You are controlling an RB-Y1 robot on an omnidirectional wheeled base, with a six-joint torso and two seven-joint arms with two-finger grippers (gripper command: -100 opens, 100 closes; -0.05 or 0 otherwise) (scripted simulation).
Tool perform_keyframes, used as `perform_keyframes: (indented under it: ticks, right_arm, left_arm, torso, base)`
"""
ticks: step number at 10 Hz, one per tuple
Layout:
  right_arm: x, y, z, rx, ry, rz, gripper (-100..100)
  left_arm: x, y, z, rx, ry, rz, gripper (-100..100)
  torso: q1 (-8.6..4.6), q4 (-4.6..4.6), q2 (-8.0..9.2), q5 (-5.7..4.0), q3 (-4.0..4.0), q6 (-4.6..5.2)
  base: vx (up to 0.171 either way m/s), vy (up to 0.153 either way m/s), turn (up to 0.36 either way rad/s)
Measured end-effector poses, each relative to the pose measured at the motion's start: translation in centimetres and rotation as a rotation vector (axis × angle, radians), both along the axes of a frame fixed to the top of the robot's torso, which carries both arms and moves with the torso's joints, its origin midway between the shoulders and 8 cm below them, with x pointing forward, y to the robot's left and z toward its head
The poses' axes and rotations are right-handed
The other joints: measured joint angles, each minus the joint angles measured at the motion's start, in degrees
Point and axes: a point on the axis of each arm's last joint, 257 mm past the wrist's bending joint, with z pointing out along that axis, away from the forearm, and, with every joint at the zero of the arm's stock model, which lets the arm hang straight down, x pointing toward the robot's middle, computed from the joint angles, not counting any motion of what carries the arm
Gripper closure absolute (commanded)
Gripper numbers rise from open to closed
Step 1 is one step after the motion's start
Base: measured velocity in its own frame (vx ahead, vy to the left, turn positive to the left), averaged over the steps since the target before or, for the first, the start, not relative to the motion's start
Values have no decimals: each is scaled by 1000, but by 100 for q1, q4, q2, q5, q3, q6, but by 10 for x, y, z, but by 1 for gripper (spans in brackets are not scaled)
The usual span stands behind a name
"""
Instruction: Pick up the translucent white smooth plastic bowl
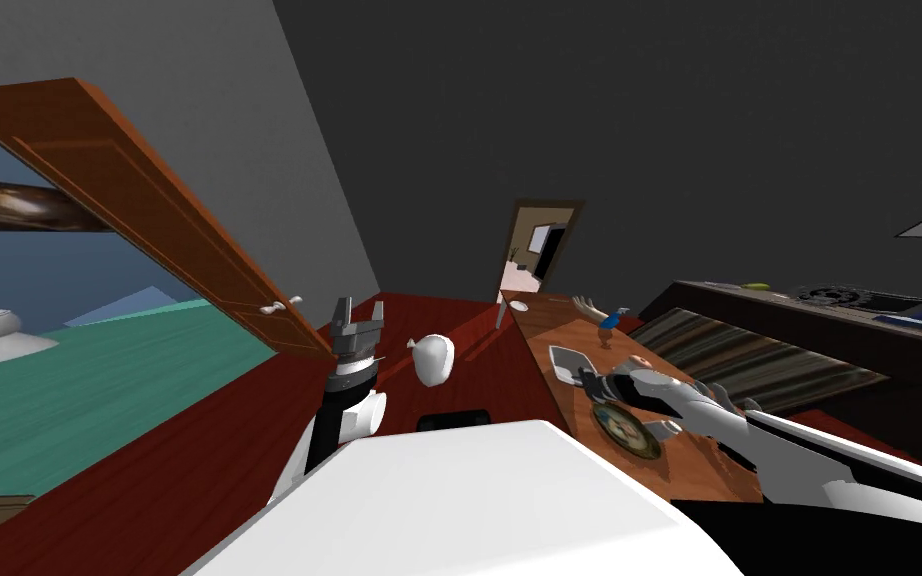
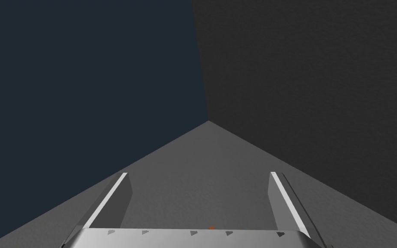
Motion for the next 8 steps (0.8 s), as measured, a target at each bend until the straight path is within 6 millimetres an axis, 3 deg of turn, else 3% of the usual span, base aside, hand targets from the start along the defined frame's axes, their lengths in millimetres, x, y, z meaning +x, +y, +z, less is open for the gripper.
perform_keyframes:
  ticks: [1,2,3,6,8]
  right_arm:
    - [2,3,-2,-6,8,24,100]
    - [0,5,-3,-16,19,46,100]
    - [13,14,-3,1,2,52,100]
    - [19,28,-2,1,13,100,100]
    - [29,40,1,5,3,130,100]
  left_arm:
    - [0,0,0,0,0,0,0]
    - [0,0,0,0,0,0,0]
    - [0,0,0,0,0,0,0]
    - [0,0,0,0,0,0,0]
    - [0,0,0,0,0,0,0]
  torso:
    - [-1,-1,0,-11,-1,-11]
    - [-2,-5,0,-19,-3,-14]
    - [-2,-10,-20,-18,-14,-2]
    - [0,-9,-14,-22,-12,-32]
    - [5,-14,-24,-26,-18,-24]
  base:
    - [-2,0,26]
    - [74,-5,-378]
    - [83,-2,-280]
    - [11,-8,5]
    - [73,-7,-322]
